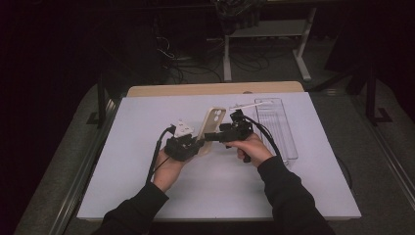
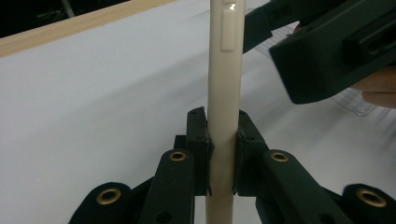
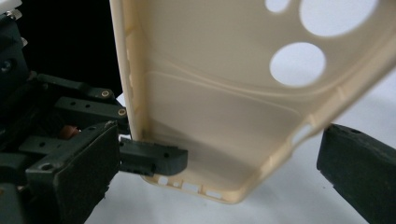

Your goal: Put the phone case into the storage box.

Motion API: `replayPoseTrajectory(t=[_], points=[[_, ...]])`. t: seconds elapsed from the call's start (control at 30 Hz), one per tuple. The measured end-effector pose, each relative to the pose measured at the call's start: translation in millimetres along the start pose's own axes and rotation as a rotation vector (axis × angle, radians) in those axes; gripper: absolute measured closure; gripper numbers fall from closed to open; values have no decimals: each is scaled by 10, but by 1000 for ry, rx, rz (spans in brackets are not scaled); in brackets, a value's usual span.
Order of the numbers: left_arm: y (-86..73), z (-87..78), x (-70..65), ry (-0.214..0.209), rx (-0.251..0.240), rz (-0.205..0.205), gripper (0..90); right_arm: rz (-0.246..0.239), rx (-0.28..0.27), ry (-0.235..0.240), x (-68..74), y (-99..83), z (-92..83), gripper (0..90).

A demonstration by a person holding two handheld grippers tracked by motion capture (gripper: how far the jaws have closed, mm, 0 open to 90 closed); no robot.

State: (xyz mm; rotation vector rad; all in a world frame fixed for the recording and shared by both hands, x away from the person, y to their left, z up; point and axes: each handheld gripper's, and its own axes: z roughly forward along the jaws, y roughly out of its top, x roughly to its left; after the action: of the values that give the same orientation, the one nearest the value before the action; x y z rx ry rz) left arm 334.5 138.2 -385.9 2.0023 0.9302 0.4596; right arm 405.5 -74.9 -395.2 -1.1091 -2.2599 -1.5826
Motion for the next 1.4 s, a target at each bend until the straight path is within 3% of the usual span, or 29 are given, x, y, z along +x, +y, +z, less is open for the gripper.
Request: replayPoseTrajectory(t=[0.27, 0.67, 1.07, 1.4], points=[[1, 32, -87, -9, -4, 11, 794, 12, -7, 18, 0, -16, 35, 0], [-10, 60, -193, -17, 8, 35, 793, 34, -19, 6, -10, -21, 59, 0], [-19, 71, -221, -15, 12, 40, 792, 56, -9, 6, -11, -19, 54, 0], [-26, 77, -211, -11, 13, 43, 790, 58, -18, -10, -21, -17, 33, 62]])
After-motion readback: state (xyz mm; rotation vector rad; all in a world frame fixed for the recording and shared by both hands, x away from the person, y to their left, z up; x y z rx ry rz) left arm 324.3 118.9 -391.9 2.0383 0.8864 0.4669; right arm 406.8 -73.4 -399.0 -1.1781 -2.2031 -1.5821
